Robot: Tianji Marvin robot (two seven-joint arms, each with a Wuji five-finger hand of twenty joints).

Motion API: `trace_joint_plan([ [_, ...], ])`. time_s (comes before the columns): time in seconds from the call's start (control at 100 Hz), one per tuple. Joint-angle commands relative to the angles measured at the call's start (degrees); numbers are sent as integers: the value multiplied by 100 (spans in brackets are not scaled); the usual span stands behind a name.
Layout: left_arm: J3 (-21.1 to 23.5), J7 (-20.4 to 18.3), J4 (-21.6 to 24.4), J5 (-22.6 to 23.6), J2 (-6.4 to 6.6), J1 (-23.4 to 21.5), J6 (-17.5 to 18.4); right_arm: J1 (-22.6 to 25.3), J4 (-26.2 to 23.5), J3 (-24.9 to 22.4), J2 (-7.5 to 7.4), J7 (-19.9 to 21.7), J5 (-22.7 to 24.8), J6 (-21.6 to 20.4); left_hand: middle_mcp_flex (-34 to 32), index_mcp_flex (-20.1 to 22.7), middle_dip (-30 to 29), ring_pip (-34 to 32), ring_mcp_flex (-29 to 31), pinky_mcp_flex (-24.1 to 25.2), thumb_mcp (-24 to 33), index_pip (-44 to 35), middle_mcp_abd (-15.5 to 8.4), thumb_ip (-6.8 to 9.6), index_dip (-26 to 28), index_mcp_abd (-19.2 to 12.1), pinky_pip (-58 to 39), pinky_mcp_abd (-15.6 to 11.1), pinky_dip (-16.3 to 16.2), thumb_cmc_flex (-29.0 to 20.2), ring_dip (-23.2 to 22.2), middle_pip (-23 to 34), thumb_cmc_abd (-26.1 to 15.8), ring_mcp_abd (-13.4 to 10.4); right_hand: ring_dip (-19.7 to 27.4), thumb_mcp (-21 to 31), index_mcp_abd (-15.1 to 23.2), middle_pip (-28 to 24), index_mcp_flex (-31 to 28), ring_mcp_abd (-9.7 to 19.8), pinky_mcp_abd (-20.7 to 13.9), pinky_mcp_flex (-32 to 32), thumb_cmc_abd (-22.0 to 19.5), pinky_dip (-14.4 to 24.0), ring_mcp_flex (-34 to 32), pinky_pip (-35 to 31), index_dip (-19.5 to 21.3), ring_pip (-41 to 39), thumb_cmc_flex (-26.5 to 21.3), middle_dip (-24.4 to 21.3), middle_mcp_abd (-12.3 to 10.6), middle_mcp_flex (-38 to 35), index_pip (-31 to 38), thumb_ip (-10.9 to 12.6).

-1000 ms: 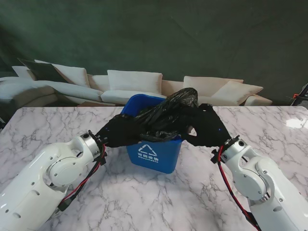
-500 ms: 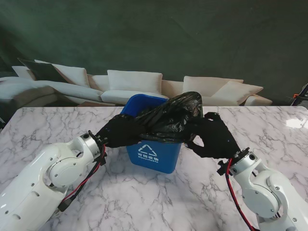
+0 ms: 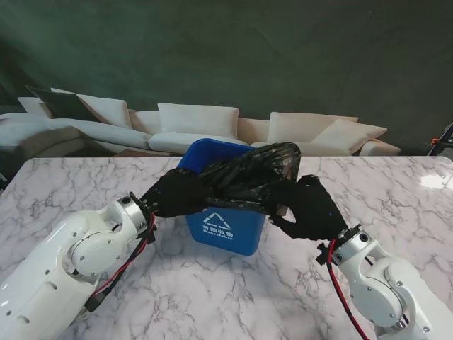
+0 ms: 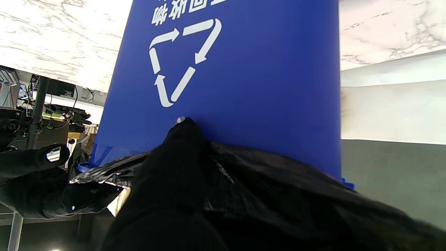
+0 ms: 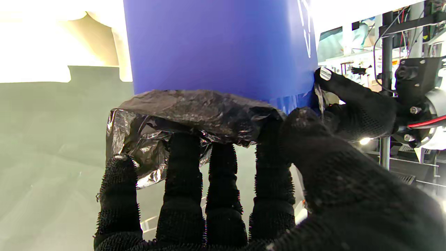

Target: Fit the garbage bag over the bin

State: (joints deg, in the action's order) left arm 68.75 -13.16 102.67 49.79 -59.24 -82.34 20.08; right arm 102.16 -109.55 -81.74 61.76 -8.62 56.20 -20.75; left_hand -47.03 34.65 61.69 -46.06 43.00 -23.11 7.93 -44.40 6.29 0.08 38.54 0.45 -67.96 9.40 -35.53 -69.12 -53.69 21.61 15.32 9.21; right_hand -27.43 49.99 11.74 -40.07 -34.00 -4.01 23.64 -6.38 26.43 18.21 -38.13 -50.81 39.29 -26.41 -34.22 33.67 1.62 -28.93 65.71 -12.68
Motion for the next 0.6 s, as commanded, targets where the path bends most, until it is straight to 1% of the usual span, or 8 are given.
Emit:
trace_joint_plan([
  [0.0,4,-114,-12,9,11,-30,-18,126,214,29,14,-70,17,5,-142,371,69,-178,185,-78,339,-183,117,143,10,-203,-260,130,-102,-267,-107,112,20,17,-107,-160,458,-347,196,61,60,49,30,160,1,-73,162,-136,140,214,-139,-365,-107,37],
  [0.08,5,-114,-6,7,11,-27,-7,183,160,-47,47,-188,-92,-61,-145,369,69,-177,180,-80,337,-181,114,140,10,-202,-261,126,-100,-264,-106,113,18,15,-82,-514,734,-224,556,31,46,107,253,233,161,-34,110,-66,505,175,-64,-120,-345,72],
  [0.15,0,-112,-10,2,10,-18,-2,237,91,-107,81,-300,-196,-109,-143,371,68,-179,188,-80,338,-180,112,139,11,-198,-261,125,-100,-264,-106,112,20,15,-77,-573,686,-252,697,-2,31,168,355,301,279,29,234,-46,937,186,-28,71,-619,205],
  [0.21,-8,-113,-15,-6,10,-10,-3,284,30,-161,102,-371,-252,-149,-142,375,68,-179,186,-80,340,-182,115,139,12,-201,-262,125,-99,-262,-106,111,21,18,-77,-422,565,-280,725,-23,28,208,429,376,357,92,637,-42,1526,199,-12,205,-906,632],
  [0.36,-25,-128,-20,-11,12,5,4,403,-87,-250,141,-631,-215,-141,-147,379,66,-179,191,-82,341,-183,110,139,14,-208,-263,128,-98,-257,-104,112,25,11,-128,-1273,434,-397,1128,-26,20,195,469,507,459,59,929,-135,1597,252,10,442,-1134,699],
  [0.44,-30,-139,-14,-14,13,10,-5,449,-126,-276,168,-822,-198,-123,-144,378,65,-177,191,-84,345,-180,110,139,12,-200,-264,127,-97,-257,-103,111,24,11,-154,-1478,221,-417,1480,-38,13,195,470,649,490,-39,361,-188,1644,237,-43,483,-1979,762],
  [0.53,-32,-141,-12,-11,13,16,-1,477,-159,-289,191,-1037,-133,-93,-145,377,65,-176,190,-84,347,-180,105,139,14,-208,-264,126,-96,-256,-102,111,25,8,-188,-1523,150,-457,1636,-38,-16,202,518,726,508,-90,169,-249,1677,249,-56,518,-2206,780],
  [0.59,-34,-142,-13,-12,13,19,1,493,-183,-307,180,-1092,2,-61,-147,378,66,-176,191,-84,347,-180,109,139,16,-212,-264,126,-95,-253,-102,113,27,6,-206,-1539,33,-410,1703,-70,-21,204,540,830,577,-99,-368,-269,1747,208,-14,612,-2797,788],
])
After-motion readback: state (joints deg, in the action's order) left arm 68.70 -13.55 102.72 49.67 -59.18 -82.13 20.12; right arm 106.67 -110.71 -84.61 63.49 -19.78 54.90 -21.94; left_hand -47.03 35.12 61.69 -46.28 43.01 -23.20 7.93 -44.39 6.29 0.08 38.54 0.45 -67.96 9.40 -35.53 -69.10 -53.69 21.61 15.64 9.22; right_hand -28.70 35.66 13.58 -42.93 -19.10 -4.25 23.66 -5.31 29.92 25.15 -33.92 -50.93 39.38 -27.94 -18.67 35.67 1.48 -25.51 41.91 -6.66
